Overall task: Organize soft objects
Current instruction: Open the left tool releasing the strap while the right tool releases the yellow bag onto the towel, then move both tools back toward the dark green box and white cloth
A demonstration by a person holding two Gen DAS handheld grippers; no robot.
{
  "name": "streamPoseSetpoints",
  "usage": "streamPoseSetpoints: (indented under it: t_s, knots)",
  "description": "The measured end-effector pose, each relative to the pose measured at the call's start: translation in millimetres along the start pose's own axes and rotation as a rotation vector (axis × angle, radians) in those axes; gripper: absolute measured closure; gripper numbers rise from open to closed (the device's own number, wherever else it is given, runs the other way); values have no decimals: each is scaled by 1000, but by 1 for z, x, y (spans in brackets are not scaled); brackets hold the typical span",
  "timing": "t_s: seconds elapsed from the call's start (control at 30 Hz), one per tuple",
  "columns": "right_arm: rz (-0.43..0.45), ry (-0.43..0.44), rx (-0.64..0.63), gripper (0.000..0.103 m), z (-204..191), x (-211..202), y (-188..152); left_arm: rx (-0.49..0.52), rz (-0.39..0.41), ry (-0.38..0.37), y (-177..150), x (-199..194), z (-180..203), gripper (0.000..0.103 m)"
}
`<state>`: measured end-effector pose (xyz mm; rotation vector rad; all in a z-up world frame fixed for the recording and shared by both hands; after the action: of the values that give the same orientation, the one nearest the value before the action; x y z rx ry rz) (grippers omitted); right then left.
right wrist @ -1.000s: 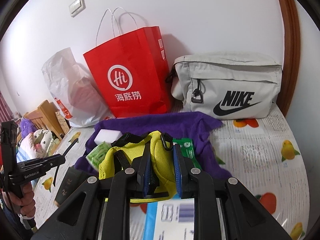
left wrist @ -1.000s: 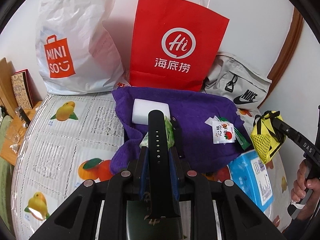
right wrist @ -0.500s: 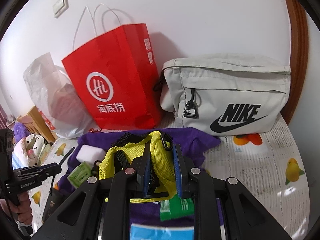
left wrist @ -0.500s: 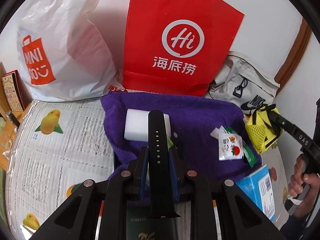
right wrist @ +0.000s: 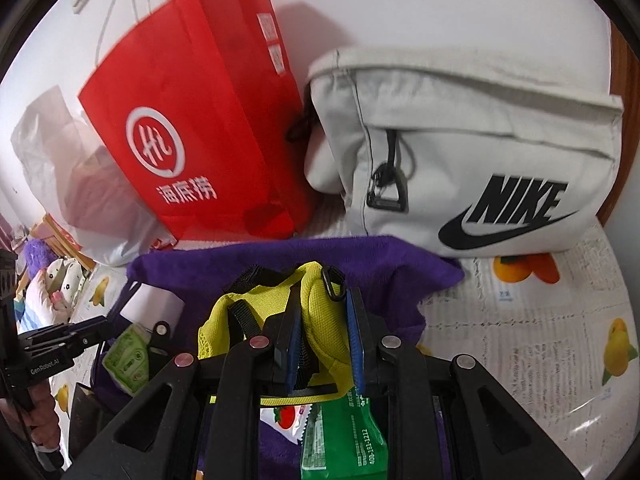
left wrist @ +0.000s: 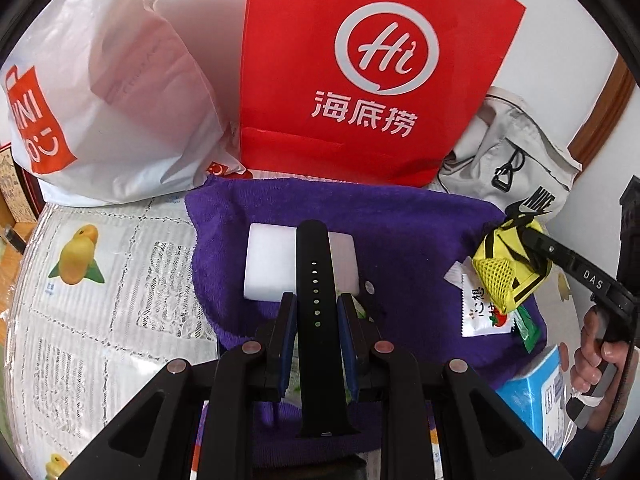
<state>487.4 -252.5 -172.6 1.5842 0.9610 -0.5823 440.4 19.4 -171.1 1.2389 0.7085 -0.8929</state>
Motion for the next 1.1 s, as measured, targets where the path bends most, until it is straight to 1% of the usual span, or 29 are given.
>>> streamPoseSetpoints:
  t_s: [0.17, 0.37, 0.4, 0.47, 0.53, 0.57, 0.63, 0.67, 0.7, 0.73, 0.77, 0.8, 0.93, 1.1]
  knots:
    - [-48, -1, 12, 82, 5, 15, -6, -6, -23, -5, -1, 11, -2, 83]
    - [-92, -6, 17, 81, 6, 27, -11, -10, -32, -11, -3, 13, -3, 83]
    - [-96, -9, 16, 79, 6, 27, -12, -11, -33, -12, -3, 13, -3, 83]
    - [-107, -10, 16, 77, 7, 29, -13, -11, -33, -11, -3, 12, -3, 83]
    - [-118, -8, 17, 72, 7, 29, -15, -6, -34, -17, -3, 11, -3, 83]
    - [-124, -8, 16, 72, 7, 29, -16, -3, -34, -18, -4, 11, -2, 83]
    - [-121, -9, 6, 70, 3, 28, -16, 2, -37, -19, -5, 8, -2, 82]
    - [-112, -12, -2, 68, 1, 23, -17, 5, -39, -18, -5, 7, -2, 79]
    - [-101, -13, -6, 63, -1, 19, -16, 7, -36, -13, -6, 3, -1, 70]
    - [-87, -11, -11, 55, -3, 14, -16, 12, -30, -9, -7, -1, -1, 66]
    - [-76, -11, -14, 52, -4, 10, -16, 18, -21, -7, -8, -5, 0, 63]
    - [-63, -13, -17, 50, -6, 4, -17, 23, -13, -7, -9, -11, 0, 63]
    - [-29, -20, -48, 47, -19, -23, -23, 26, 6, 0, -13, -30, -1, 63]
    - [26, -64, -111, 45, -38, -60, -39, 17, 27, 4, -26, -59, -4, 60]
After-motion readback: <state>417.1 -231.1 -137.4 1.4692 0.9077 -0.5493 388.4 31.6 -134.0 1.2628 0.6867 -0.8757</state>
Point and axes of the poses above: each gripper's, at about its wrist camera, not at the fingertips, and x roughly the way its jaws point, z to its right, y to its top, the point moved 6 cm from there along x, roughly the way its jaws point, and after that the axes turned 3 degrees about -z, right-handed, at the moved point
